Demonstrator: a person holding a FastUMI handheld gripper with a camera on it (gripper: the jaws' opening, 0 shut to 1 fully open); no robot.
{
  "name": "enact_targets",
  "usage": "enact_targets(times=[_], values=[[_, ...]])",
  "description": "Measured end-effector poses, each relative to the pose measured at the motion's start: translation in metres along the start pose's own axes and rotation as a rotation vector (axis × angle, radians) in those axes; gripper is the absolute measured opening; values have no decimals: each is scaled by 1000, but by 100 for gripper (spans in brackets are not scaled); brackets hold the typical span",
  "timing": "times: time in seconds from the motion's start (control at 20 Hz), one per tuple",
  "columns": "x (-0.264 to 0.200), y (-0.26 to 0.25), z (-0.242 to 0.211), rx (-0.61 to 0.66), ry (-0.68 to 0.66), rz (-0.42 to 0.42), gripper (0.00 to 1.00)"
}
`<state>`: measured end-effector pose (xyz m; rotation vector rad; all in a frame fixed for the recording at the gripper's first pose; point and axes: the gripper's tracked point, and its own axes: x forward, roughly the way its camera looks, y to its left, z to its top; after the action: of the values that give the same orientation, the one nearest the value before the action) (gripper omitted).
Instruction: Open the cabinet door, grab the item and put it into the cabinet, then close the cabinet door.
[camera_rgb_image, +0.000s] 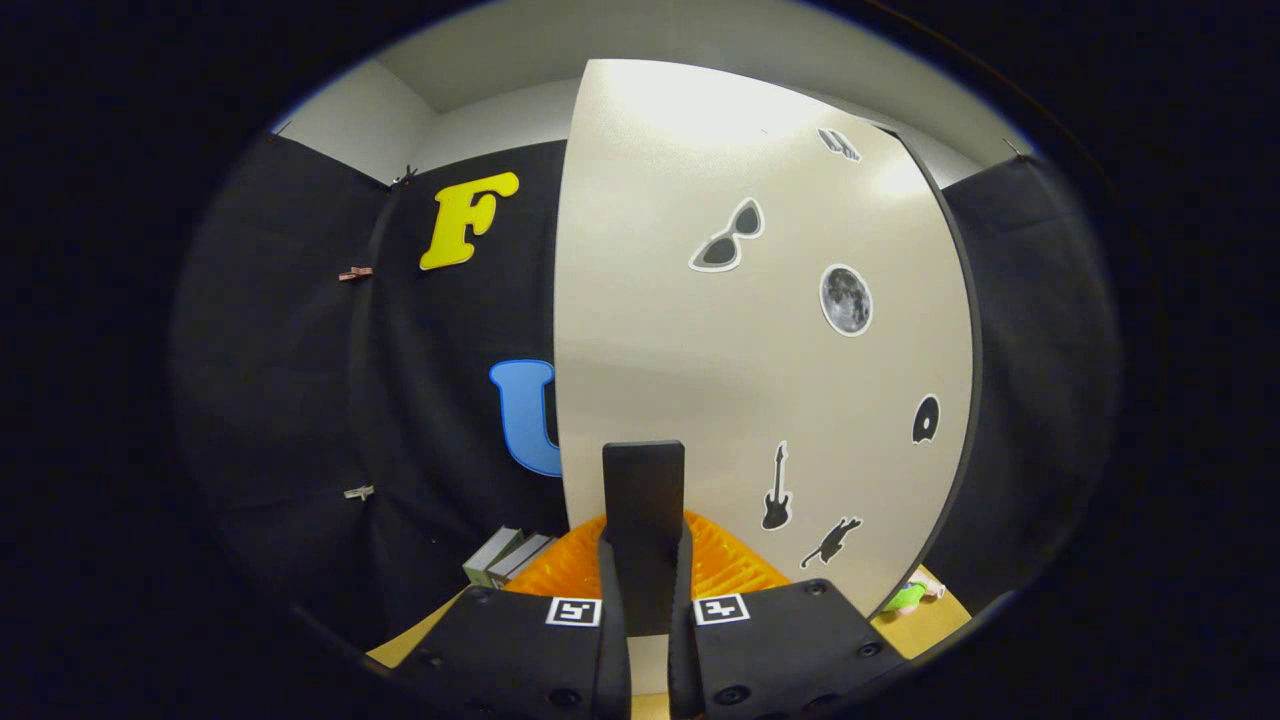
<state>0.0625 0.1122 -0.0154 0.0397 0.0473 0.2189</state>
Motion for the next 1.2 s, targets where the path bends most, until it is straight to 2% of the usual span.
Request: enact_targets(times=[0.35,0.6,0.8,1.2], values=[[-83,-38,2,-1,22,45,18],[-131,-77,8,3,21,13,18],[-169,-119,12,-2,18,-54,18],[-223,-215,19,-8,3,-280,16]])
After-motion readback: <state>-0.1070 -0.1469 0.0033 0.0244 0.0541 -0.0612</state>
